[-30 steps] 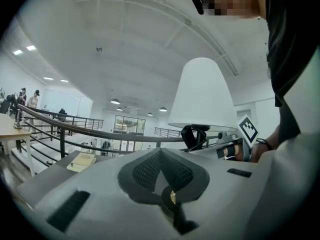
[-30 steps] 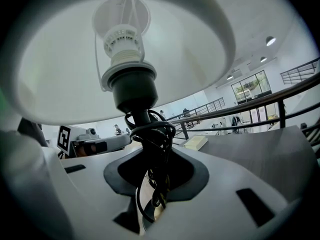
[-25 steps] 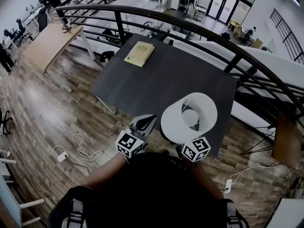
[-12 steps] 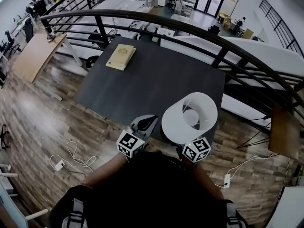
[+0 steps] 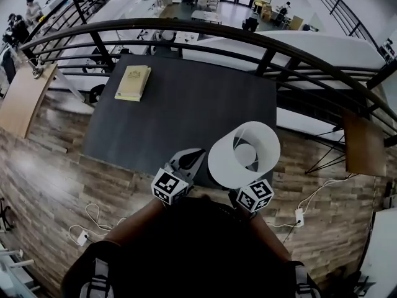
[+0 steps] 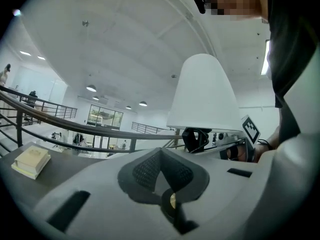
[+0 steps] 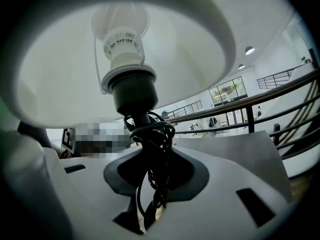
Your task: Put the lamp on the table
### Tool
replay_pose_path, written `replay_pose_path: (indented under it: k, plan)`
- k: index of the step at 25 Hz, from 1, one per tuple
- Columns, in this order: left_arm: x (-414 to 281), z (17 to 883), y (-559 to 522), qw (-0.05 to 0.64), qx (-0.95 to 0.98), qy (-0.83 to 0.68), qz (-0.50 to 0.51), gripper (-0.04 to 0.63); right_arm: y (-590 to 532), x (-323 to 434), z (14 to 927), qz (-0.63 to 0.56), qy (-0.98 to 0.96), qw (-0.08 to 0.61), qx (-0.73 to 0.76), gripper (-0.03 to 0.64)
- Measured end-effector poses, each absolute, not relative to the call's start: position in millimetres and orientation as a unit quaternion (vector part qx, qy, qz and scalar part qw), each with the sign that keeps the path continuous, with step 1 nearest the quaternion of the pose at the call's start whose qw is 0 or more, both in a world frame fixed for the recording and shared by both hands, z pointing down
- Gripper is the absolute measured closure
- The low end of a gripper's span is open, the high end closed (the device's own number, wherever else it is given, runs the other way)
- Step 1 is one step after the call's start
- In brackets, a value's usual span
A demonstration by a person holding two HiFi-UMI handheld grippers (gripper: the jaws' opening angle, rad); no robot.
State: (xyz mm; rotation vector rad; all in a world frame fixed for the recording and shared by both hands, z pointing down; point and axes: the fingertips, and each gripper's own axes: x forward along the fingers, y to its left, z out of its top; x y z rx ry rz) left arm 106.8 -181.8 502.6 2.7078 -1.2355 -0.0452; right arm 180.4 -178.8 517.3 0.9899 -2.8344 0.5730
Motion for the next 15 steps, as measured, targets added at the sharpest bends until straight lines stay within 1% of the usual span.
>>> replay_pose_path:
  k: [5,10,15]
  plan:
    - [82.0,497.9,-201.8,0.082,0.919,-0.386,-0.016,0.586,-190.5,154.9,517.2,0.190,-0.915,0.045,0.352,0.520]
    - [48.4,480.6,-217.2,0.045,0.933,-0.357,-0.007,0.586,-203.1,115.0,508.7,0.183,-0.907,0.034,0.378,0.520]
    - [-1.9,480.8,-228.1,0.042,0.939,-0.340,-0.006,0.586,-210.3,67.0,505.8,0.177,-0.900,0.023,0.398,0.520]
